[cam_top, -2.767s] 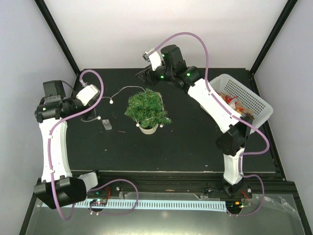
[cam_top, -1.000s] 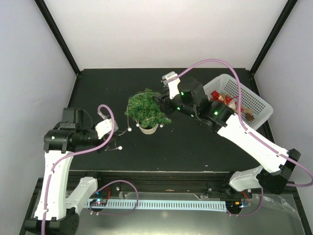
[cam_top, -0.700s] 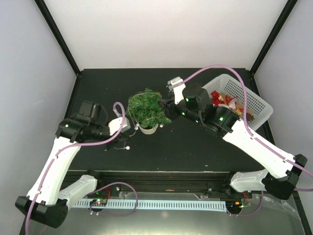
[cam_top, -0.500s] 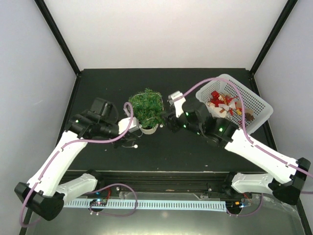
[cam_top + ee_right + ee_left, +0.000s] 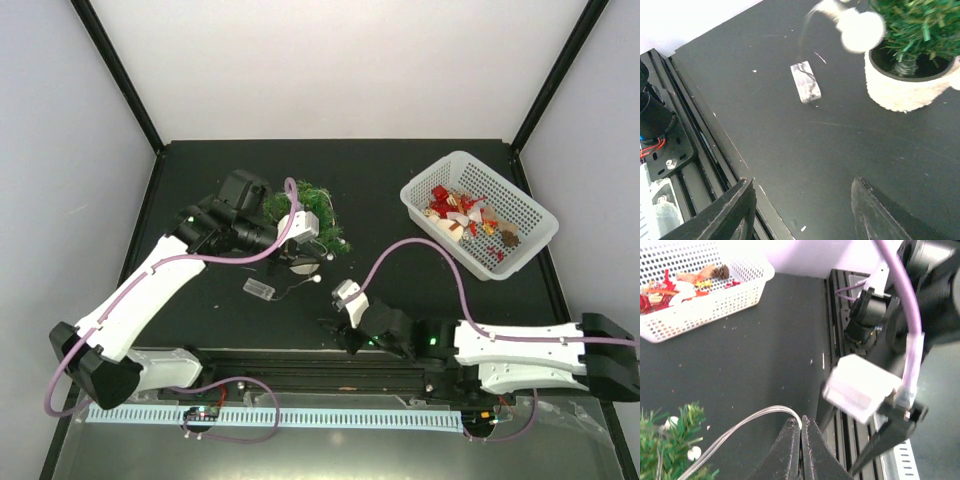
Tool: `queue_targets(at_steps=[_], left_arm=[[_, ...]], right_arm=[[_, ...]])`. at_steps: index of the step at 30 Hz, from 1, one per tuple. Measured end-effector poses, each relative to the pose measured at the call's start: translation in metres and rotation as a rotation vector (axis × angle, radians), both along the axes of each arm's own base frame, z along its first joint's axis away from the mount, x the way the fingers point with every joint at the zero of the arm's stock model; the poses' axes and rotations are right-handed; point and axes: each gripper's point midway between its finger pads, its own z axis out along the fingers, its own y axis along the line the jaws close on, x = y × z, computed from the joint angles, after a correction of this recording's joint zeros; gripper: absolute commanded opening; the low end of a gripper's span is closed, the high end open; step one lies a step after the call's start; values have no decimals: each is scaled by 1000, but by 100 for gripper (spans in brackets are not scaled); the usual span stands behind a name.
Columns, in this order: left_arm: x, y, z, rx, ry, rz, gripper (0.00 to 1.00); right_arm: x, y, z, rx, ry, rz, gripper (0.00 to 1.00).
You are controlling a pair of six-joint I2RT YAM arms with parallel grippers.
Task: Decorate the small christmas tree
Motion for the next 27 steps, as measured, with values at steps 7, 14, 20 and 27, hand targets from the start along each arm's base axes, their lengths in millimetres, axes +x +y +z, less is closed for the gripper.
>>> queue_targets(at_steps=[7, 14, 20, 27], left_arm=[[2, -14, 15, -43, 19, -30, 2], [0, -15, 15, -49, 33, -37, 2], [0, -15, 15, -50, 41, -36, 2], [-2, -15, 16, -55, 47, -40, 2]], right_arm=[[10, 35, 5, 131, -82, -28, 60], [25, 45, -23, 198, -177, -87, 57], [32, 61, -23, 262, -222, -110, 53], [40, 78, -8, 336, -295, -129, 33]])
